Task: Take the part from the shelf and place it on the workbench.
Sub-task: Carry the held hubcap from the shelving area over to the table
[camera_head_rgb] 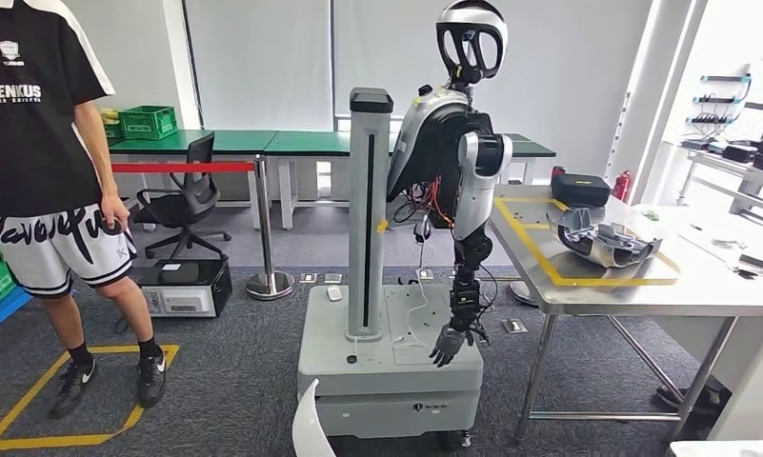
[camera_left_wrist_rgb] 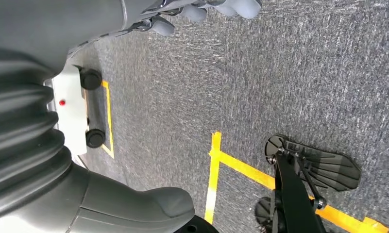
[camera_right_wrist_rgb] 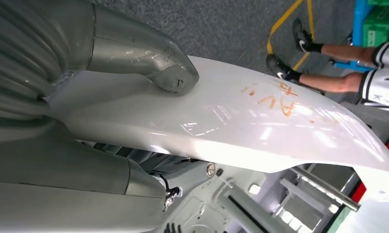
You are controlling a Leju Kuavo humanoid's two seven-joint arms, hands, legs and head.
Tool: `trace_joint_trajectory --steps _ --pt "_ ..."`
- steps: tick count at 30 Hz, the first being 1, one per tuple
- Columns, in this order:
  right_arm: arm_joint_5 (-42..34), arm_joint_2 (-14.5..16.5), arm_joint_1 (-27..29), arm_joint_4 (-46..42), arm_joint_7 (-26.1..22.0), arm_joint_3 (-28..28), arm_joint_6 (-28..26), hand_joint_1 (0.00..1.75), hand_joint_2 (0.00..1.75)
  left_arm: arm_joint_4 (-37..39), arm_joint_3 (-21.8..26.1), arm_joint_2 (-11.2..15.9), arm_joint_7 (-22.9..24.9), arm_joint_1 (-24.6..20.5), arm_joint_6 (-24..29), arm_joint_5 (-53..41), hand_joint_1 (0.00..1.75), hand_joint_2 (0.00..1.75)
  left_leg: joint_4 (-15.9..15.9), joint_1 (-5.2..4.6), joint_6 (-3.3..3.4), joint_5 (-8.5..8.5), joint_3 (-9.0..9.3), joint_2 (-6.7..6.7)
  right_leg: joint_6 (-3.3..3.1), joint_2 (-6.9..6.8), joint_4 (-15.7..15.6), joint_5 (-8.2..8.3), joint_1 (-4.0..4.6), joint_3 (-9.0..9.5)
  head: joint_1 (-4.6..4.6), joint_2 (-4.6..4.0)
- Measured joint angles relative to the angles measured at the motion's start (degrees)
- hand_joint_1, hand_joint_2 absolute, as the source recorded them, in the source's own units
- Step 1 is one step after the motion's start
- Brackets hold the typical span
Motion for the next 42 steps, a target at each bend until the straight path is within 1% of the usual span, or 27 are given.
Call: trace_joint_trajectory --steps 1,2,4,5,6,9,11,13,14,15,16,18,19,21,22,24,26,28,30,31,32,34,36,37,39,40,42 --pt "-0.01 -0.01 0.01 0.00 0.03 0.00 0.07 1.75 1.75 0.00 0.01 0.00 -0.02 -0.03 0.01 0.04 0.00 1.75 0.00 -0.08 0.04 -0.03 0.04 0.42 -0.24 -0.11 -1.39 1.16 0.08 0.79 0.00 0.00" --pt "-0.04 -0.02 -0.08 0.02 0.14 0.01 0.39 1.75 1.75 0.00 0.03 -0.07 -0.13 -0.05 0.03 0.29 0.00 1.75 0.00 -0.15 0.06 -0.06 0.12 0.82 -0.63 -0.52 -4.91 2.99 0.24 2.70 0.00 0.00" --pt "-0.30 0.03 -0.66 0.20 0.56 0.05 1.63 1.75 1.75 -0.01 0.32 -0.34 -0.61 -0.03 0.26 1.35 0.00 1.75 0.00 -0.37 -0.07 -0.23 0.29 1.69 -1.57 -2.63 -13.10 5.75 0.88 6.92 -0.02 0.00" --pt "-0.49 0.09 -1.10 0.38 0.76 0.09 2.29 1.75 1.75 -0.02 0.56 -0.51 -0.90 0.00 0.42 1.93 0.00 1.75 -0.02 -0.49 -0.30 -0.30 0.35 2.03 -1.92 -3.36 -15.56 6.33 1.16 8.08 -0.02 0.00" --pt "-0.67 0.16 -1.57 0.66 0.87 0.12 2.74 1.75 1.75 -0.03 0.85 -0.67 -1.14 0.01 0.60 2.31 0.00 1.75 -0.09 -0.58 -0.57 -0.37 0.42 2.47 -2.14 -3.66 -16.56 6.36 1.37 8.42 -0.03 0.00" --pt "-0.91 0.33 -2.39 1.62 0.69 0.15 3.21 1.75 1.75 -0.06 1.49 -1.14 -1.53 -0.04 0.86 2.90 0.00 1.75 -0.30 -0.63 -1.50 -0.68 0.74 3.36 -2.74 -1.94 -17.12 6.83 1.23 8.40 -0.04 0.00" --pt "-0.95 0.53 -2.89 2.34 0.18 0.22 3.37 1.75 1.75 -0.05 1.85 -1.40 -1.63 -0.06 0.91 3.48 0.00 1.75 2.43 -0.57 -2.03 -2.68 -0.37 1.76 -3.31 -0.93 -17.73 7.29 0.80 8.62 -0.08 0.00" --pt "-0.91 0.74 -3.58 3.07 -0.33 0.49 3.60 1.75 1.75 -0.03 2.27 -1.57 -1.63 -0.01 0.97 3.92 0.00 1.75 9.22 -0.39 -2.34 -6.23 -3.52 -0.11 -3.60 0.10 -17.83 7.42 0.63 8.59 -0.12 0.00" --pt "-0.87 0.80 -3.81 3.34 -0.50 0.64 3.73 1.75 1.75 -0.02 2.45 -1.61 -1.61 0.05 1.00 4.01 0.00 1.75 12.63 -0.35 -2.45 -7.49 -5.15 -0.43 -3.65 0.69 -17.81 7.43 0.63 8.56 -0.11 0.00" --pt "-0.85 0.84 -3.94 3.54 -0.60 0.75 3.82 1.75 1.75 -0.02 2.58 -1.62 -1.58 0.10 1.02 4.03 0.00 1.75 14.63 -0.32 -2.55 -7.77 -6.19 -0.54 -3.64 1.30 -17.76 7.43 0.61 8.56 -0.11 0.00" --pt "-0.81 0.85 -4.04 3.70 -0.66 0.80 3.93 1.75 1.75 -0.02 2.69 -1.64 -1.58 0.14 1.03 3.97 0.00 1.75 14.51 -0.28 -2.61 -6.86 -6.27 -0.61 -3.61 1.96 -17.67 7.42 0.56 8.56 -0.10 0.00" --pt "-0.75 0.90 -4.30 3.91 -0.69 0.84 4.02 1.75 1.75 -0.03 2.85 -1.68 -1.60 0.16 1.02 3.83 0.00 1.75 8.22 0.00 -2.75 -2.76 -3.59 -1.70 -3.30 3.30 -17.25 7.30 0.35 8.52 -0.10 0.00" --pt "-0.72 0.92 -4.50 3.97 -0.72 0.85 4.03 1.75 1.75 0.00 2.92 -1.76 -1.60 0.17 1.02 3.75 0.00 1.75 4.47 0.20 -2.83 -1.28 -1.93 -3.20 -3.00 3.94 -16.88 7.19 0.32 8.35 -0.11 0.00" --pt "-0.66 1.02 -4.85 4.01 -0.78 0.89 4.03 1.75 1.75 0.06 2.98 -1.92 -1.63 0.19 1.01 3.67 0.00 1.75 0.49 0.43 -2.56 -0.32 -0.06 -5.34 -2.23 5.15 -16.36 7.16 0.27 7.82 -0.10 0.00" --pt "-0.64 1.05 -4.96 4.02 -0.81 0.91 4.02 1.75 1.75 0.09 3.00 -2.00 -1.62 0.18 1.02 3.63 0.00 1.75 0.37 0.35 -2.24 -0.51 0.06 -5.50 -1.79 5.77 -16.34 7.34 0.25 7.56 -0.10 0.00" --pt "-0.62 1.06 -5.01 4.05 -0.83 0.95 4.00 1.75 1.75 0.08 3.04 -2.12 -1.63 0.13 1.01 3.58 0.00 1.75 0.24 0.28 -1.34 -0.16 0.16 -4.11 -1.05 6.44 -16.44 7.65 0.09 7.23 -0.09 0.00" --pt "-0.60 1.04 -5.13 4.06 -0.67 0.94 3.79 1.75 1.75 -0.01 3.08 -2.25 -1.86 0.10 0.96 3.32 0.00 1.75 -0.08 0.33 -0.49 0.16 0.25 -2.69 -0.56 4.28 -14.22 6.33 0.24 6.02 0.03 0.00" --pt "-0.36 1.01 -5.24 3.98 -0.15 0.91 3.13 1.75 1.75 -0.08 3.09 -2.27 -2.09 0.12 0.79 2.66 0.00 1.75 -0.16 0.19 0.00 0.17 0.25 -1.10 -0.22 1.20 -7.43 2.97 0.37 2.67 0.15 0.00" --pt "0.22 0.83 -4.97 3.68 0.52 0.67 2.32 1.75 1.75 -0.09 3.06 -2.27 -1.95 0.08 0.57 1.73 0.00 1.75 -0.15 0.04 0.18 0.07 0.25 0.59 -0.04 0.21 -1.00 0.85 0.29 -0.51 0.15 0.00" --pt "0.60 0.67 -4.69 3.32 0.79 0.41 2.06 1.75 1.75 -0.08 2.99 -2.27 -1.75 -0.03 0.49 1.20 0.00 1.75 -0.15 0.02 0.20 0.01 0.27 1.35 -0.08 0.05 -0.58 1.27 0.28 -0.71 0.16 0.00" --pt "0.93 0.50 -4.41 2.78 1.00 0.07 1.88 1.75 1.75 -0.08 2.88 -2.28 -1.56 -0.20 0.43 0.68 0.00 1.75 -0.14 0.01 0.19 -0.05 0.33 2.07 -0.20 -0.21 -2.32 2.55 0.29 0.21 0.16 0.00" --pt "1.47 0.22 -4.08 1.42 1.22 -0.66 1.72 1.75 1.75 -0.08 2.56 -2.33 -1.33 -0.63 0.40 -0.01 0.00 1.75 -0.14 -0.06 0.00 -0.24 0.54 3.36 -0.76 -2.12 -10.26 5.82 0.58 4.43 0.16 0.00" --pt "1.68 0.05 -4.07 0.52 1.22 -1.12 1.63 1.75 1.75 -0.09 2.38 -2.37 -1.31 -0.99 0.47 0.00 0.00 1.75 -0.20 -0.26 -0.53 -0.54 0.72 4.46 -1.49 -3.98 -16.00 7.35 1.06 7.42 0.14 0.00" --pt "1.72 -0.02 -4.07 0.35 1.19 -1.26 1.63 1.75 1.75 -0.09 2.37 -2.37 -1.27 -1.12 0.51 0.15 0.00 1.75 -0.30 -0.33 -0.86 -0.64 0.87 4.98 -1.80 -4.21 -16.86 7.33 1.29 7.76 0.14 0.00" --pt "1.72 -0.09 -4.02 0.28 1.07 -1.42 1.82 1.75 1.75 -0.09 2.37 -2.38 -1.25 -1.24 0.55 0.57 0.00 1.75 -0.55 -0.36 -1.55 -0.83 1.25 5.83 -2.36 -2.86 -17.13 7.60 1.29 7.76 0.15 0.00" --pt "1.67 -0.08 -4.04 0.30 1.01 -1.44 1.96 1.75 1.75 -0.09 2.38 -2.35 -1.35 -1.18 0.55 0.86 0.00 1.75 -0.32 -0.32 -1.86 -1.14 1.29 5.19 -2.63 -2.26 -17.41 7.80 1.14 7.86 0.14 0.00" --pt "1.47 0.10 -4.30 0.39 0.93 -1.38 2.18 1.75 1.75 -0.08 2.40 -2.31 -1.69 -0.90 0.55 1.36 0.00 1.75 3.09 -0.22 -2.37 -3.34 -0.24 2.13 -3.20 -1.10 -17.93 8.15 0.70 8.12 0.12 0.00"
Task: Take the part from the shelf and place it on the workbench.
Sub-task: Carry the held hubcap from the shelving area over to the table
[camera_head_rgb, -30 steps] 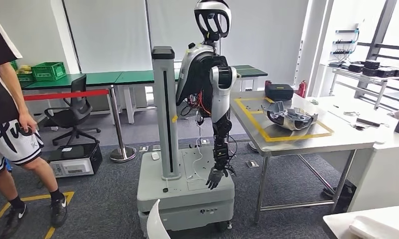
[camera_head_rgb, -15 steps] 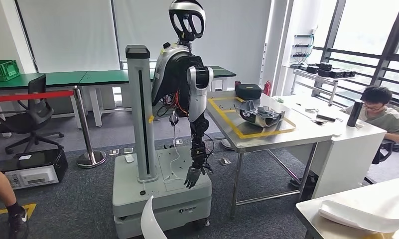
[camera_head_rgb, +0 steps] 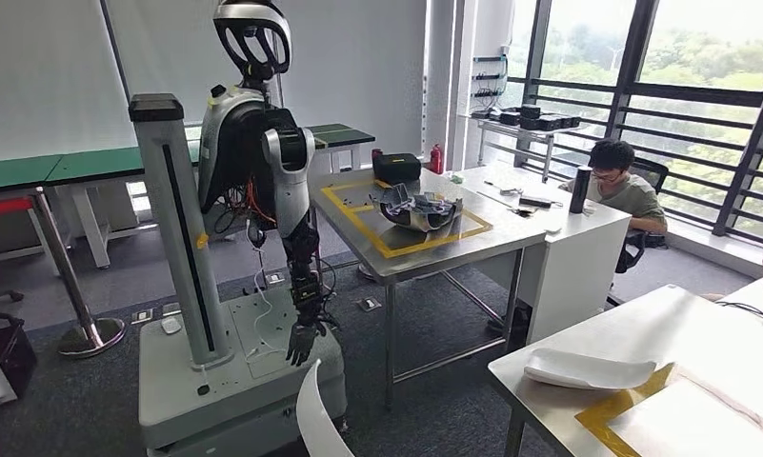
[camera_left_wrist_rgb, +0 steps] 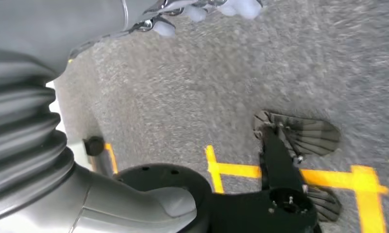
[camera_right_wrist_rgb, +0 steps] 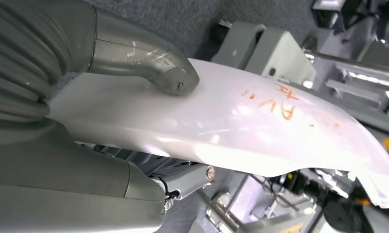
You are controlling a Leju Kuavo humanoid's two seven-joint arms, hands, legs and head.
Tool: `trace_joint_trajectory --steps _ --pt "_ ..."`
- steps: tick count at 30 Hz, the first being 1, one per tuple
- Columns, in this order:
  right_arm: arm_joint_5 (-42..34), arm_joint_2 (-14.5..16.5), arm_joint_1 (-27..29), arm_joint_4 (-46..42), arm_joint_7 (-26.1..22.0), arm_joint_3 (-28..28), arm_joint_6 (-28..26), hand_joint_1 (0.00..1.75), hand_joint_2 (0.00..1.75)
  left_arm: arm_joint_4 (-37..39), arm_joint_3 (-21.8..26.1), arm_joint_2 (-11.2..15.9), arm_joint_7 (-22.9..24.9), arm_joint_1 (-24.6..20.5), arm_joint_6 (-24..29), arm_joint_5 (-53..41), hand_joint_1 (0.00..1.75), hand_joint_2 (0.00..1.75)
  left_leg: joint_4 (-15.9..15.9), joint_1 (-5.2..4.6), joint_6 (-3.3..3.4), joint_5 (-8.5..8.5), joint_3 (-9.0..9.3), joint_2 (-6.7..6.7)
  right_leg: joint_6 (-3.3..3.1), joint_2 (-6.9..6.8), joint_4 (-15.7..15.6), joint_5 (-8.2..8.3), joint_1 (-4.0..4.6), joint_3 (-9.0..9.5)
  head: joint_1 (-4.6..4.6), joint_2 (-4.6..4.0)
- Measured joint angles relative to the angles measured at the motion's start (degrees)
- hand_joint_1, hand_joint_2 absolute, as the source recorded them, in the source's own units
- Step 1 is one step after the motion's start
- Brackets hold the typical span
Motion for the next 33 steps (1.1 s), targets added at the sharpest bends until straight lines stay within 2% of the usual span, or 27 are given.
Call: trace_joint_trajectory --steps 1,2,3,4,5,6,8,9,10,12,13,15,16,17,18,19,20,21,22,24,25,26,27,28,30,32,33 --pt "-0.13 0.10 -0.15 0.10 -0.01 0.07 0.03 1.75 1.75 0.01 0.02 0.03 -0.13 0.20 0.00 0.18 0.00 1.75 3.37 0.05 -0.14 -1.74 -1.56 -1.61 -0.19 0.56 -0.06 0.00 -0.06 0.03 -0.03 0.00" --pt "-0.21 0.20 -0.23 0.21 0.00 0.14 0.05 1.75 1.75 0.02 0.03 0.02 -0.18 0.41 0.00 0.27 0.00 1.75 7.14 0.05 -0.25 -3.42 -3.42 -2.44 -0.35 1.15 -0.05 -0.02 -0.08 0.02 -0.03 0.00" --pt "-0.26 0.26 -0.19 0.36 0.00 0.20 0.05 1.75 1.75 0.02 0.04 0.04 -0.16 0.62 0.00 0.34 0.00 1.75 10.33 0.07 -0.34 -4.40 -5.09 -2.73 -0.42 1.87 -0.03 -0.05 -0.08 0.02 -0.03 0.00" --pt "-0.30 0.27 -0.13 0.51 0.01 0.24 0.05 1.75 1.75 0.01 0.05 0.06 -0.13 0.80 0.00 0.37 0.00 1.75 11.75 0.08 -0.41 -4.27 -5.96 -2.81 -0.41 2.62 0.01 -0.05 -0.10 0.03 -0.04 0.00" --pt "-0.30 0.27 -0.07 0.65 0.01 0.26 0.05 1.75 1.75 0.01 0.05 0.07 -0.10 0.91 0.00 0.36 0.00 1.75 11.34 0.11 -0.45 -3.20 -5.97 -2.86 -0.37 3.35 0.08 -0.04 -0.16 0.03 -0.03 0.00" --pt "-0.30 0.27 -0.04 0.75 0.01 0.31 0.05 1.75 1.75 0.00 0.07 0.09 -0.09 0.98 0.00 0.31 0.00 1.75 8.59 0.20 -0.48 -1.09 -4.86 -3.20 -0.23 4.16 0.23 -0.06 -0.27 0.04 -0.03 0.00" --pt "-0.30 0.29 -0.07 0.81 0.01 0.40 0.04 1.75 1.75 0.00 0.07 0.11 -0.08 0.99 0.00 0.21 0.00 1.75 1.05 0.50 -0.49 2.31 -1.56 -5.61 0.31 5.54 0.86 -0.26 -0.44 -0.17 -0.04 0.00" --pt "-0.30 0.30 -0.10 0.81 0.01 0.44 0.04 1.75 1.75 0.01 0.07 0.11 -0.09 0.99 -0.01 0.15 0.00 1.75 -1.72 0.62 -0.35 3.20 -0.29 -6.71 0.73 6.23 1.17 -0.31 -0.49 -0.39 -0.04 0.00" --pt "-0.30 0.31 -0.11 0.82 0.00 0.47 0.04 1.75 1.75 0.02 0.07 0.10 -0.09 0.98 -0.01 0.10 0.00 1.75 -2.79 0.61 -0.11 3.18 0.22 -7.38 1.15 6.82 1.31 -0.28 -0.52 -0.63 -0.04 0.00" --pt "-0.30 0.30 -0.02 0.84 0.01 0.49 0.04 1.75 1.75 0.03 0.07 0.07 -0.01 0.94 -0.02 -0.03 0.00 1.75 -2.89 0.42 0.75 3.25 0.43 -6.47 2.02 8.02 1.08 0.13 -0.67 -0.98 -0.02 0.00" --pt "-0.30 0.28 0.04 0.85 0.01 0.50 0.04 1.75 1.75 0.01 0.08 0.05 0.06 0.90 -0.04 -0.14 0.00 1.75 -3.02 0.38 1.20 3.45 0.53 -5.78 2.33 7.71 1.19 0.11 -0.68 -1.16 -0.02 0.00" --pt "-0.30 0.27 0.03 0.85 0.03 0.50 0.02 1.75 1.75 -0.06 0.08 0.06 0.14 0.89 -0.10 -0.37 0.00 1.75 -3.34 0.42 2.00 3.78 0.58 -4.35 2.76 5.07 4.07 -1.57 -0.51 -2.67 0.08 0.00" --pt "-0.30 0.28 0.00 0.85 0.03 0.51 0.02 1.75 1.75 -0.10 0.08 0.09 0.16 0.93 -0.13 -0.45 0.00 1.75 -3.37 0.32 2.22 3.80 0.57 -3.58 2.88 3.24 7.31 -3.26 -0.42 -4.19 0.11 0.00" --pt "-0.30 0.28 -0.02 0.86 0.04 0.51 0.02 1.75 1.75 -0.11 0.08 0.13 0.17 0.99 -0.15 -0.49 0.00 1.75 -3.37 0.19 2.39 3.75 0.53 -2.81 3.02 2.07 11.24 -5.07 -0.40 -6.09 0.15 0.00" --pt "-0.30 0.28 0.02 0.87 0.06 0.52 0.02 1.75 1.75 -0.12 0.08 0.17 0.19 1.05 -0.16 -0.50 0.00 1.75 -3.36 0.07 2.50 3.69 0.53 -1.96 3.10 1.48 14.85 -6.40 -0.43 -7.84 0.16 0.00" --pt "-0.30 0.26 0.08 0.88 0.07 0.52 0.03 1.75 1.75 -0.12 0.08 0.20 0.19 1.07 -0.16 -0.54 0.00 1.75 -3.36 -0.01 2.57 3.63 0.54 -1.13 3.10 1.23 17.00 -6.86 -0.44 -8.87 0.15 0.00" --pt "-0.30 0.25 0.13 0.89 0.08 0.52 0.03 1.75 1.75 -0.12 0.08 0.23 0.19 1.05 -0.20 -0.58 0.00 1.75 -3.35 -0.06 2.61 3.57 0.57 -0.36 3.01 1.08 16.96 -6.26 -0.43 -8.81 0.15 0.00" --pt "-0.30 0.23 0.14 0.90 0.08 0.52 0.03 1.75 1.75 -0.12 0.08 0.24 0.19 0.99 -0.25 -0.67 0.00 1.75 -3.35 -0.10 2.60 3.49 0.65 0.38 2.83 0.85 14.76 -4.81 -0.39 -7.61 0.15 0.00" --pt "-0.30 0.23 0.12 0.90 0.08 0.52 0.03 1.75 1.75 -0.12 0.08 0.24 0.19 0.92 -0.32 -0.78 0.00 1.75 -3.35 -0.12 2.55 3.39 0.78 1.04 2.53 0.09 10.92 -2.97 -0.26 -5.48 0.15 0.00" --pt "-0.30 0.23 -0.05 0.89 0.07 0.52 0.00 1.75 1.75 -0.12 0.08 0.25 0.20 0.78 -0.46 -1.08 0.00 1.75 -3.33 -0.35 2.18 3.07 1.02 2.14 1.77 -2.41 3.61 -0.79 0.32 -1.59 0.15 0.00" --pt "-0.30 0.23 -0.14 0.89 0.06 0.51 -0.04 1.75 1.75 -0.12 0.07 0.26 0.21 0.71 -0.51 -1.21 0.00 1.75 -3.35 -0.46 1.92 2.92 1.14 2.63 1.43 -3.21 1.68 -0.50 0.61 -0.62 0.13 0.00" --pt "-0.30 0.22 -0.22 0.88 0.07 0.51 -0.09 1.75 1.75 -0.12 0.06 0.27 0.23 0.62 -0.55 -1.31 0.00 1.75 -3.43 -0.53 1.63 2.82 1.28 3.13 1.15 -3.29 1.04 -0.65 0.87 -0.45 0.12 0.00" --pt "-0.30 0.19 -0.24 0.87 0.07 0.50 -0.13 1.75 1.75 -0.12 0.05 0.26 0.27 0.50 -0.58 -1.36 0.00 1.75 -3.57 -0.58 1.33 2.73 1.49 3.71 0.88 -2.48 0.89 -0.52 0.87 -0.48 0.12 0.00" --pt "-0.29 0.18 -0.22 0.86 0.09 0.50 -0.15 1.75 1.75 -0.13 0.04 0.28 0.29 0.36 -0.61 -1.37 0.00 1.75 -3.56 -0.49 1.02 2.56 1.64 3.77 0.63 -1.82 0.61 -0.37 0.75 -0.37 0.12 0.00" --pt "-0.29 0.19 -0.34 0.80 0.10 0.49 -0.17 1.75 1.75 -0.12 0.03 0.30 0.32 0.13 -0.66 -1.39 0.00 1.75 -1.47 -0.36 0.48 0.99 0.87 1.53 0.06 -0.52 -0.04 0.01 0.29 -0.01 0.10 0.00" --pt "-0.27 0.23 -0.63 0.77 0.10 0.48 -0.18 1.75 1.75 -0.09 0.02 0.32 0.33 0.10 -0.67 -1.40 0.00 1.75 4.85 -0.19 0.19 -2.28 -2.17 -1.67 -0.28 0.75 -0.22 0.15 0.02 0.15 0.06 0.00" --pt "-0.20 0.24 -0.71 0.77 0.12 0.48 -0.18 1.75 1.75 -0.08 0.02 0.33 0.35 0.15 -0.68 -1.40 0.00 1.75 8.49 -0.14 0.09 -3.66 -4.03 -2.33 -0.35 1.50 -0.19 0.16 0.00 0.15 0.06 0.00"
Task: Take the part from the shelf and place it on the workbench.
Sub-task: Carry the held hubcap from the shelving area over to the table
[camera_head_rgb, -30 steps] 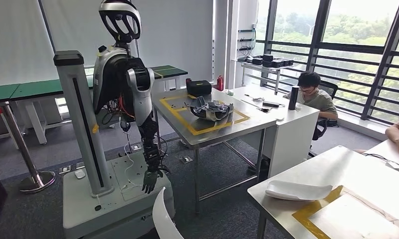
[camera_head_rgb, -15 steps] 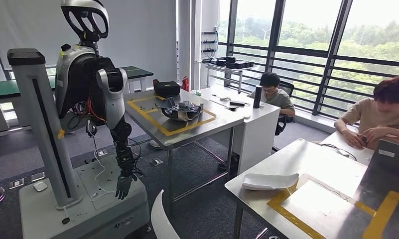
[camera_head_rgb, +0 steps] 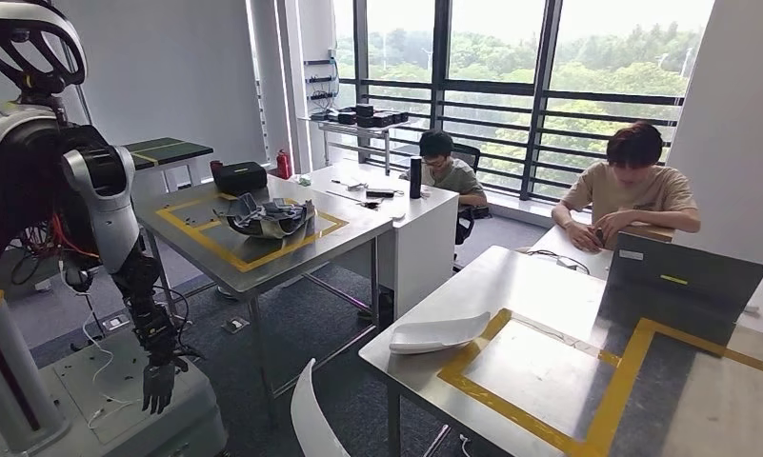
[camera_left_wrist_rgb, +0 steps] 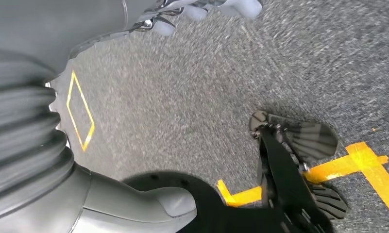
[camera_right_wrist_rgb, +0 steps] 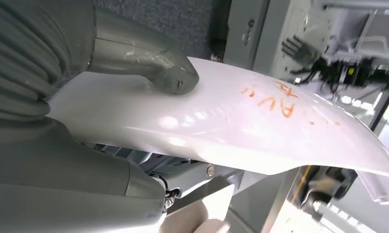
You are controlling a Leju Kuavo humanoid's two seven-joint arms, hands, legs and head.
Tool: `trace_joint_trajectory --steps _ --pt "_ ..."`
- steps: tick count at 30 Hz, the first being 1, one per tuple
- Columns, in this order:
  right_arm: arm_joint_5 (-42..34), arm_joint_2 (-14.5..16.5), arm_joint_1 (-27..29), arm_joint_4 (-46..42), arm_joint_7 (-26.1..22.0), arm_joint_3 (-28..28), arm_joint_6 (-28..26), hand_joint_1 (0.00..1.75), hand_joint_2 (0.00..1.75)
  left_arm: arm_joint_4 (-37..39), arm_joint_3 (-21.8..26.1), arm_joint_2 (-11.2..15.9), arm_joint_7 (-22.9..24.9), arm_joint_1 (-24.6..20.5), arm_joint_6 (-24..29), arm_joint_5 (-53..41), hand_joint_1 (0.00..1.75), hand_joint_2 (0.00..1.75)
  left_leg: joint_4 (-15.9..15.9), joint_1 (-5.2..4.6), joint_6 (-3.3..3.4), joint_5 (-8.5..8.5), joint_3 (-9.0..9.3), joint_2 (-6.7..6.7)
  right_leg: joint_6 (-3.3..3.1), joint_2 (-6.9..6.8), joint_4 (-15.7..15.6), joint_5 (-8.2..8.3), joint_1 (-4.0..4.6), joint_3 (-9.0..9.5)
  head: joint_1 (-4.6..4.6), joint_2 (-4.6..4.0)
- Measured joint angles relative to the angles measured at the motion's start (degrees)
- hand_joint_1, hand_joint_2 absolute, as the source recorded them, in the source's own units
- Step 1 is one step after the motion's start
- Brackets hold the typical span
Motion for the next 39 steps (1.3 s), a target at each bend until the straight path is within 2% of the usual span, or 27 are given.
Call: trace_joint_trajectory --steps 1,2,3,4,6,8,10,11,12,14,15,16,17,20,23,25,27,28,29,33,36,39 --pt "0.14 0.00 -0.01 0.00 0.03 0.00 -0.02 1.75 1.75 0.01 0.00 0.03 0.03 0.07 0.00 0.00 0.00 1.75 2.45 0.03 -0.07 -0.45 -1.39 -0.27 -0.01 0.82 0.06 -0.01 -0.02 0.00 0.00 0.00" --pt "0.33 -0.01 -0.04 0.00 0.08 0.00 -0.09 1.75 1.75 0.00 0.00 0.07 0.07 0.13 0.00 0.00 0.00 1.75 3.05 0.07 -0.14 0.22 -1.97 -0.38 0.03 1.68 0.16 -0.03 -0.07 0.00 0.01 0.00" --pt "0.61 -0.01 -0.13 0.00 0.14 0.00 -0.19 1.75 1.75 -0.01 0.00 0.10 0.10 0.13 0.00 0.00 0.00 1.75 1.46 0.15 -0.18 1.92 -1.51 -0.54 0.12 2.51 0.33 -0.07 -0.15 0.00 0.00 0.00" --pt "0.93 -0.01 -0.32 0.00 0.25 0.00 -0.41 1.75 1.75 -0.01 0.00 0.14 0.13 0.10 0.00 0.01 0.00 1.75 -1.86 0.30 -0.27 4.21 -0.20 -1.08 0.30 3.28 0.59 -0.17 -0.27 -0.02 0.00 0.00" --pt "1.67 -0.01 -1.12 -0.04 0.70 -0.04 -1.15 1.75 1.75 0.04 0.00 0.13 0.14 -0.03 0.00 0.02 0.00 1.75 -8.34 0.76 -0.44 6.95 2.53 -3.95 0.97 4.70 1.39 -0.42 -0.40 -0.47 -0.01 0.00" --pt "2.52 -0.07 -2.34 -0.30 1.30 -0.33 -2.07 1.75 1.75 0.10 0.00 0.06 0.18 -0.17 0.00 0.03 0.00 1.75 -10.53 0.85 -0.12 7.19 3.43 -5.54 1.85 5.99 1.87 -0.32 -0.50 -1.20 -0.01 0.00" --pt "3.40 -0.34 -3.96 -0.66 2.18 -1.20 -2.63 1.75 1.75 0.10 0.01 -0.03 0.28 -0.31 -0.07 -0.06 0.00 1.75 -10.63 0.62 0.76 7.52 3.37 -4.19 2.65 6.99 1.78 0.09 -0.72 -1.69 0.00 0.00" --pt "3.78 -0.57 -5.02 -0.80 2.79 -1.88 -2.77 1.75 1.75 0.09 0.01 -0.06 0.33 -0.39 -0.15 -0.22 0.00 1.75 -10.76 0.57 1.21 7.71 3.38 -3.54 2.91 6.30 2.18 -0.09 -0.69 -2.01 0.08 0.00" --pt "4.19 -0.78 -6.39 -0.87 3.75 -2.67 -2.92 1.75 1.75 0.07 0.01 -0.09 0.41 -0.48 -0.27 -0.50 0.00 1.75 -10.92 0.55 1.62 7.87 3.37 -2.82 3.09 4.90 3.58 -0.90 -0.60 -2.78 0.15 0.00" --pt "5.32 -1.00 -10.36 -0.34 6.57 -4.49 -3.79 1.75 1.75 0.03 -0.02 -0.07 0.69 -0.64 -0.46 -1.15 0.00 1.75 -11.06 0.29 2.16 8.01 3.27 -1.28 3.32 1.21 9.85 -4.09 -0.40 -5.88 0.29 0.00" --pt "5.97 -1.01 -12.75 0.42 8.12 -5.60 -4.47 1.75 1.75 0.03 -0.03 -0.06 0.90 -0.71 -0.51 -1.45 0.00 1.75 -11.05 0.11 2.28 8.01 3.19 -0.54 3.43 0.22 13.75 -5.71 -0.42 -7.78 0.28 0.00" --pt "6.66 -1.04 -15.13 1.37 9.37 -6.78 -5.21 1.75 1.75 0.03 -0.05 -0.05 1.05 -0.82 -0.54 -1.66 0.00 1.75 -11.03 -0.02 2.34 8.01 3.13 0.11 3.47 -0.24 16.72 -6.61 -0.45 -9.18 0.29 0.00" --pt "7.32 -1.09 -17.32 2.49 10.32 -8.08 -6.04 1.75 1.75 0.03 -0.07 -0.05 1.15 -0.97 -0.55 -1.86 0.00 1.75 -11.02 -0.10 2.36 8.00 3.12 0.61 3.44 -0.43 17.81 -6.50 -0.44 -9.59 0.30 0.00" --pt "8.73 -1.23 -21.29 4.72 11.61 -10.57 -7.72 1.75 1.75 0.05 -0.13 -0.08 1.22 -1.35 -0.64 -2.16 0.00 1.75 -11.02 -0.15 2.36 8.00 3.20 1.31 3.08 -0.51 13.82 -3.57 -0.38 -7.20 0.30 0.00" --pt "8.90 -1.23 -22.00 5.00 11.86 -10.84 -8.03 1.75 1.75 0.05 -0.14 -0.10 1.22 -1.43 -0.68 -2.22 0.00 1.75 -11.02 -0.16 2.35 8.00 3.23 1.41 2.94 -0.52 11.79 -2.62 -0.36 -6.09 0.30 0.00" --pt "9.23 -1.27 -23.41 5.79 12.38 -11.37 -8.50 1.75 1.75 0.05 -0.20 -0.13 1.25 -1.59 -0.82 -2.39 0.00 1.75 -11.01 -0.16 2.33 7.99 3.28 1.57 2.65 -0.60 8.11 -1.16 -0.26 -4.11 0.30 0.00" --pt "11.71 -2.37 -30.50 11.80 15.30 -13.77 -11.36 1.75 1.75 0.05 -0.69 -0.11 1.65 -2.34 -1.32 -3.32 0.00 1.75 -10.98 -0.43 2.28 8.03 3.08 1.76 2.49 -1.01 3.25 0.01 0.03 -1.82 0.28 0.00" --pt "13.18 -3.22 -34.55 15.68 17.02 -15.26 -13.09 1.75 1.75 0.06 -1.01 -0.11 1.93 -2.71 -1.55 -3.87 0.00 1.75 -11.02 -0.55 2.17 8.10 2.97 1.76 2.45 -1.22 1.84 0.18 0.17 -1.22 0.28 0.00" --pt "14.79 -4.37 -38.82 19.91 18.95 -16.88 -14.88 1.75 1.75 0.07 -1.34 -0.10 2.22 -3.03 -1.75 -4.46 0.00 1.75 -11.09 -0.68 2.05 8.19 2.87 1.72 2.46 -1.39 1.25 0.08 0.25 -1.07 0.28 0.00" --pt "19.38 -9.33 -47.03 31.04 24.80 -20.08 -15.37 1.75 1.75 0.11 -2.34 -0.13 3.45 -3.33 -1.98 -6.11 0.00 1.75 -11.48 -0.68 1.72 8.39 3.06 1.58 2.18 -1.53 1.25 0.05 0.26 -1.06 0.28 0.00" --pt "21.05 -12.91 -49.85 36.97 25.97 -21.33 -14.71 1.75 1.75 0.11 -3.03 -0.13 4.07 -3.51 -2.08 -6.79 0.00 1.75 -11.60 -0.67 1.64 8.43 3.13 1.51 2.07 -1.60 1.26 -0.01 0.26 -1.00 0.29 0.00" --pt "22.56 -15.03 -50.61 40.67 28.36 -22.08 -14.11 1.75 1.75 0.11 -3.43 -0.12 4.12 -3.71 -2.39 -7.10 0.00 1.75 -11.67 -0.67 1.56 8.41 3.25 1.58 2.02 -1.52 1.27 -0.03 0.25 -0.96 0.28 0.00"
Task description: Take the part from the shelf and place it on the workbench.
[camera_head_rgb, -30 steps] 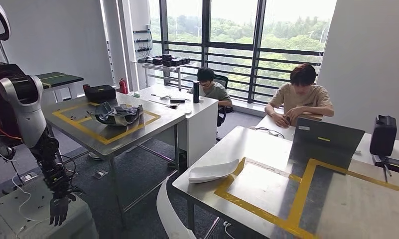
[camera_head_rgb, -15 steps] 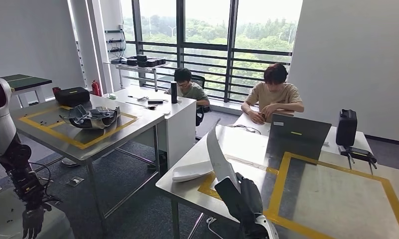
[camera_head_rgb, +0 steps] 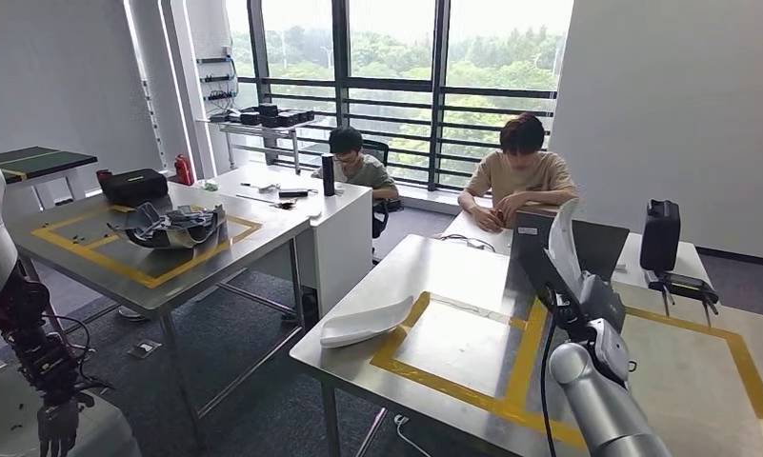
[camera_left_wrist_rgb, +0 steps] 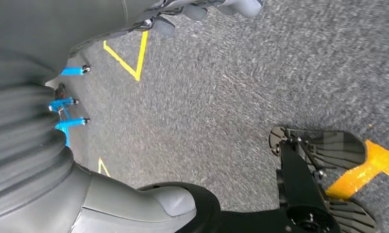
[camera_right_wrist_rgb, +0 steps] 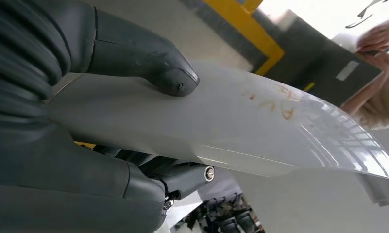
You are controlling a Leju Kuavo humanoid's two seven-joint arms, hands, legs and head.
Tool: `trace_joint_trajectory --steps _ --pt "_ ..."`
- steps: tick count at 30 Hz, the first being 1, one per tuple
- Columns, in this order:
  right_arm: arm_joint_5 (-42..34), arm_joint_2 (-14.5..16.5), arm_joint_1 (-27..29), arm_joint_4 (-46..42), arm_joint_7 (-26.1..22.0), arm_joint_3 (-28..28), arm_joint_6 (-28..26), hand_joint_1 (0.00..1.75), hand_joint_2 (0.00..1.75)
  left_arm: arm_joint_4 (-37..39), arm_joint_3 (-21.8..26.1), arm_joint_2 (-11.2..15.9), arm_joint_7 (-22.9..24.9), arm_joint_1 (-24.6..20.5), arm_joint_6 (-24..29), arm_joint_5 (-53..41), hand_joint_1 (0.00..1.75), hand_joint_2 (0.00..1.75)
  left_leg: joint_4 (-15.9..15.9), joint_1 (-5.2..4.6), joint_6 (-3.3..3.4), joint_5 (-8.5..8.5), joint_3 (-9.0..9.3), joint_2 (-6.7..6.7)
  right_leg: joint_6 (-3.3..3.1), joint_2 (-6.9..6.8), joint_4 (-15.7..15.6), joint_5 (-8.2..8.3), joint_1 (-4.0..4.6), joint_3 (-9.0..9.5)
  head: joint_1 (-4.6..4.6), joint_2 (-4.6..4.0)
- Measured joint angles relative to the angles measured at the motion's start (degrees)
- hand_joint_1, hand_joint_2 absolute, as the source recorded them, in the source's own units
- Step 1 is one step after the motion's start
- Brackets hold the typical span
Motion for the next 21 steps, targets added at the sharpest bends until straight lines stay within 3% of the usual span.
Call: trace_joint_trajectory --steps 7,14,18,21 --pt "3.85 -3.31 3.71 6.21 8.25 -0.28 2.86 1.75 1.75 0.02 -0.81 -0.14 -1.54 -0.44 -1.28 -0.98 0.00 1.75 -0.01 0.03 0.00 -0.01 0.04 -0.14 -0.02 -0.07 -0.02 -0.03 0.00 0.09 -0.01 0.00" --pt "4.25 -5.41 8.60 8.61 9.69 -0.49 3.10 1.75 1.75 0.01 -0.96 -0.15 -2.40 -0.64 -1.87 -1.13 0.00 1.75 0.00 -0.07 0.06 -0.05 0.02 -0.11 -0.01 -0.08 -0.03 -0.03 -0.09 0.09 0.01 0.00" --pt "4.43 -5.74 9.23 9.05 9.78 -0.50 3.45 0.00 0.00 0.02 -0.96 -0.19 -2.40 -0.63 -1.92 -0.96 0.00 1.75 0.00 -0.08 0.06 -0.05 0.02 -0.11 -0.01 -0.07 -0.04 -0.03 -0.10 0.09 -0.01 0.00" --pt "4.52 -5.87 9.27 9.34 9.84 -0.50 4.19 0.00 0.00 0.04 -0.95 -0.21 -2.30 -0.61 -1.92 -0.76 0.00 1.75 0.00 -0.08 0.06 -0.05 0.02 -0.11 -0.01 -0.06 -0.04 -0.03 -0.10 0.09 -0.01 0.00"
